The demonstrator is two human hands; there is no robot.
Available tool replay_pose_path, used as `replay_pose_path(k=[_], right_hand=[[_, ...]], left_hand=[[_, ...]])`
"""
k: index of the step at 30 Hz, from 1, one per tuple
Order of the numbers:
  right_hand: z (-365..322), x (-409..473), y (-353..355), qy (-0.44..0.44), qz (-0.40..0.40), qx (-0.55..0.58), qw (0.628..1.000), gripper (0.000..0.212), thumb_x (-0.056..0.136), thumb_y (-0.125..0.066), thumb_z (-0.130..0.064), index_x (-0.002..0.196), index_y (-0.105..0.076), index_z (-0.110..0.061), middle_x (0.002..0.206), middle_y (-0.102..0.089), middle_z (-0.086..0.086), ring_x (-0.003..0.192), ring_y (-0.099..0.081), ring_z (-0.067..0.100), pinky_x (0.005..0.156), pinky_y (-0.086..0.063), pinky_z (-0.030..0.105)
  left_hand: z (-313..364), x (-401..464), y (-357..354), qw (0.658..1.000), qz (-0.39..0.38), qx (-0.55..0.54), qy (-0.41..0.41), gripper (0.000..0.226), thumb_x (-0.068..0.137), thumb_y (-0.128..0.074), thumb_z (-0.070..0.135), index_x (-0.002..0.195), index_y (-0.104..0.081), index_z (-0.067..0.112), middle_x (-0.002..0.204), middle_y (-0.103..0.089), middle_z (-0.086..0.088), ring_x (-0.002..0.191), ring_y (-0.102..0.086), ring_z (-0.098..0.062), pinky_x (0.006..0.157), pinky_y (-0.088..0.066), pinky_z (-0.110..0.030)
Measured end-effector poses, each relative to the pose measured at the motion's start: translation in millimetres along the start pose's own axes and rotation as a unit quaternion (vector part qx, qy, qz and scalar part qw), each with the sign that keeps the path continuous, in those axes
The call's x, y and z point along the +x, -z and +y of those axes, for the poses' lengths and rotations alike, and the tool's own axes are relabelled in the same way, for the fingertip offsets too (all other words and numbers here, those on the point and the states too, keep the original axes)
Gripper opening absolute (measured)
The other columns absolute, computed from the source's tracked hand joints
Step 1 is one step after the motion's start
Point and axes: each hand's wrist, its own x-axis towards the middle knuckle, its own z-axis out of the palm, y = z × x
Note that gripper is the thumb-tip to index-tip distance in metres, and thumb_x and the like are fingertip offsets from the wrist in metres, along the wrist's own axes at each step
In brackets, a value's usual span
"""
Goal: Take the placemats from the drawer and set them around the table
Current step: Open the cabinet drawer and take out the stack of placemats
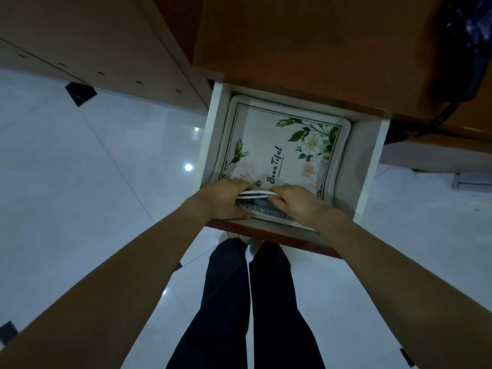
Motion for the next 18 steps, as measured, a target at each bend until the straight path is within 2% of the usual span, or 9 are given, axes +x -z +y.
replay_pose_path(k=[4,8,11,14,18], right_hand=[[2,3,-2,-0.005,0.001,-0.010,1.000,0.030,0.102,-0.038,-0.030,0.110,-0.056,-0.006,0.083,-0.050,0.007,0.075,-0.050,0.025,0.064,-0.034,0.033],[3,1,-7,-0.005,0.003,0.006,1.000,0.029,0.101,-0.043,-0.029,0.109,-0.057,-0.005,0.094,-0.056,0.014,0.087,-0.052,0.027,0.071,-0.036,0.035],[4,2,-12,-0.023,0.023,0.038,0.999,0.029,0.095,-0.052,-0.035,0.109,-0.058,-0.010,0.098,-0.055,0.010,0.093,-0.050,0.023,0.070,-0.034,0.030],[5,2,-16,-0.035,0.034,0.038,0.998,0.039,0.085,-0.065,-0.041,0.114,-0.057,-0.015,0.102,-0.053,0.006,0.097,-0.048,0.019,0.070,-0.031,0.025],[8,2,-20,-0.022,0.039,0.000,0.999,0.057,0.076,-0.075,-0.040,0.122,-0.052,-0.016,0.115,-0.053,0.005,0.106,-0.048,0.020,0.077,-0.033,0.023]], left_hand=[[0,3,-3,0.999,0.028,0.028,-0.014,0.050,0.081,-0.070,0.035,0.124,-0.050,0.020,0.113,-0.059,-0.003,0.101,-0.055,-0.022,0.077,-0.037,-0.026],[4,7,-4,0.998,0.008,0.069,-0.006,0.030,0.096,-0.049,0.034,0.121,-0.049,0.016,0.111,-0.059,-0.007,0.095,-0.053,-0.022,0.071,-0.032,-0.028],[7,11,0,0.993,0.002,0.122,-0.003,0.031,0.101,-0.038,0.032,0.125,-0.045,0.014,0.113,-0.060,-0.011,0.097,-0.055,-0.025,0.072,-0.036,-0.031],[10,12,4,0.991,-0.006,0.130,-0.008,0.031,0.102,-0.037,0.031,0.127,-0.044,0.014,0.111,-0.061,-0.011,0.092,-0.055,-0.024,0.069,-0.035,-0.031],[13,13,11,0.994,-0.023,0.103,0.006,0.026,0.102,-0.037,0.031,0.120,-0.047,0.015,0.104,-0.062,-0.009,0.077,-0.044,-0.016,0.065,-0.030,-0.028]])
